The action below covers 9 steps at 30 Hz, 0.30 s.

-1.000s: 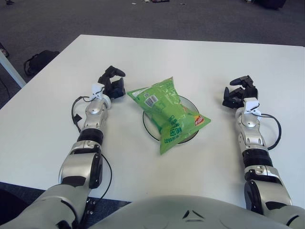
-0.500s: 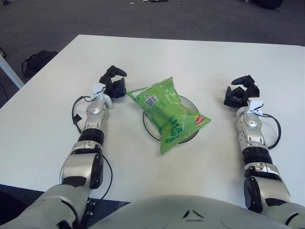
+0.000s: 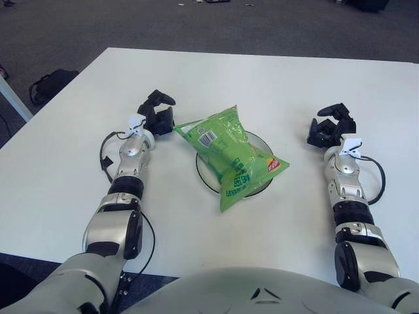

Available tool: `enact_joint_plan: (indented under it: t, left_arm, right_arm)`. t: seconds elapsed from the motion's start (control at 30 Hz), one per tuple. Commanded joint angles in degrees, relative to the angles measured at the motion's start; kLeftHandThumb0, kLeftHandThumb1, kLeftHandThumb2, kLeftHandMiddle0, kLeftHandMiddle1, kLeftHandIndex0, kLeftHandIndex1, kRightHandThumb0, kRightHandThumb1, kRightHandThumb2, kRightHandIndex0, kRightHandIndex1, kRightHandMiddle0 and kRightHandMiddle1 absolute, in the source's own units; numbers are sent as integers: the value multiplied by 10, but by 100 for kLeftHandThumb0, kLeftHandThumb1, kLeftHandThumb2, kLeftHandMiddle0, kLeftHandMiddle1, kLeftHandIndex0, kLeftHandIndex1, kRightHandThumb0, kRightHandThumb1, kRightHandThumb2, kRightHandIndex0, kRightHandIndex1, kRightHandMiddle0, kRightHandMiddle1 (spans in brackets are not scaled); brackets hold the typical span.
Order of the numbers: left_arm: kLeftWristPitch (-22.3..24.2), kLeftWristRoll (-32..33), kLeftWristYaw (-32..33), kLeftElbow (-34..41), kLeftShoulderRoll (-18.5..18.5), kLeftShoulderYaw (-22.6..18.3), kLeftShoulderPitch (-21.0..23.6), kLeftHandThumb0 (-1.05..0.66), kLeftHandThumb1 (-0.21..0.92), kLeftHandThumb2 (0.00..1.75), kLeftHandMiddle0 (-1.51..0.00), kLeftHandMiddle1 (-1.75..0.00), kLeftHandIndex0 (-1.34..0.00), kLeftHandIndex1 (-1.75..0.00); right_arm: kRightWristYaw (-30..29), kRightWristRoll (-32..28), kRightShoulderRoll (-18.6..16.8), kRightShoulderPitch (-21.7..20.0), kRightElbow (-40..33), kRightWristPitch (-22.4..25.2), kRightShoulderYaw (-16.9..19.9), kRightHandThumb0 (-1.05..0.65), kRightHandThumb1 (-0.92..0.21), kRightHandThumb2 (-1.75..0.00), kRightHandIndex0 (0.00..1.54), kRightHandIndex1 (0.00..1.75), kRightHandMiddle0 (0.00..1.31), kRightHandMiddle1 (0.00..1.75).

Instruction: Put the snack into the plate.

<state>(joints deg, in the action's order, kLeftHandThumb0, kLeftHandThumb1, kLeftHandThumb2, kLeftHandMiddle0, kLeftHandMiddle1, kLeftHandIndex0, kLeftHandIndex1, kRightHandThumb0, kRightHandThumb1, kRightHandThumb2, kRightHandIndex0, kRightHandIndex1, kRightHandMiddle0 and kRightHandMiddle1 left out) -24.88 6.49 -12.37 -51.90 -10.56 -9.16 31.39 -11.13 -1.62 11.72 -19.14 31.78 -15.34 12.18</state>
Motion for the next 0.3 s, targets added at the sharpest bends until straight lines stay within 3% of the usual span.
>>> enact_joint_plan:
  t: [0.0,0.27]
  left_arm:
    - [22,-4,0,-28,20,6,-45,-42,53,105,-105,-175,-45,-175]
    - [24,-8,6,-25,21,8,-47,-41,53,104,-104,-175,-44,-175]
  right_arm:
    - [12,-17,-34,47,31,15,0,-1,-18,-146,78,165,46,175]
    - [39,-40,-35,49,27,24,7,-1,-18,-146,77,165,46,175]
